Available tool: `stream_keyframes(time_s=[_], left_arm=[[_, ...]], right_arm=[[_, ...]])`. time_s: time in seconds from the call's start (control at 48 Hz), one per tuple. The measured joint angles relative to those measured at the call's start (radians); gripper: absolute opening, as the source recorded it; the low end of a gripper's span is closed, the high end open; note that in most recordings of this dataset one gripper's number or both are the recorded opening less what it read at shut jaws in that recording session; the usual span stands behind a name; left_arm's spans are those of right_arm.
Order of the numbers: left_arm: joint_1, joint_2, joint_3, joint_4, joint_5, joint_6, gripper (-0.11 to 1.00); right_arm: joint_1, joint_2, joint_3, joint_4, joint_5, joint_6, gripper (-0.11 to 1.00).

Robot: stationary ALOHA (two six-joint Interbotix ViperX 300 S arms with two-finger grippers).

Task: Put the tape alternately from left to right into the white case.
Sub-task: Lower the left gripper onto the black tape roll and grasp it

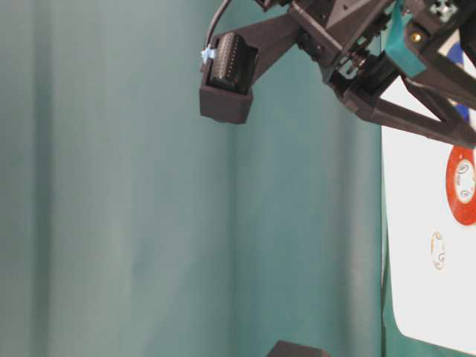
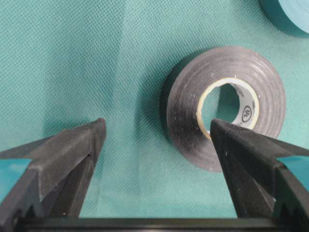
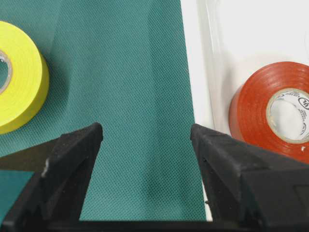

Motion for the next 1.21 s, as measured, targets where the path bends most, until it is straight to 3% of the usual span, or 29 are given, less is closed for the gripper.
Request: stream_keyframes(time_s=[0.687, 0.771, 0.896, 0.979, 1.041, 1.208], left_arm=[[-0.011, 0.061, -0.021, -0.002, -0.035, 0.002, 0.64], [-0.011, 0.063, -0.021, 0.0, -0.035, 0.003, 0.53], [-0.011, 0.063, -0.023, 0.0, -0.035, 0.005, 0.19], [-0.011, 0.063, -0.023, -0.002, -0.037, 0.005, 0.04], [-0.012, 0.061, -0.021, -0.003, -0.037, 0.005, -0.03], [-0.012, 0.06, -0.021, -0.002, -0.037, 0.003, -0.04]], right_arm=[[0.002, 0.0, 0.0, 0.0, 0.0, 0.002, 0.81], [0.002, 0.0, 0.0, 0.0, 0.0, 0.002, 0.81], [0.0, 0.0, 0.0, 0.0, 0.0, 0.002, 0.81], [0.0, 0.0, 0.0, 0.0, -0.002, 0.002, 0.81], [0.002, 0.0, 0.0, 0.0, 0.0, 0.002, 0.81], [0.0, 0.0, 0.0, 0.0, 0.0, 0.002, 0.81]])
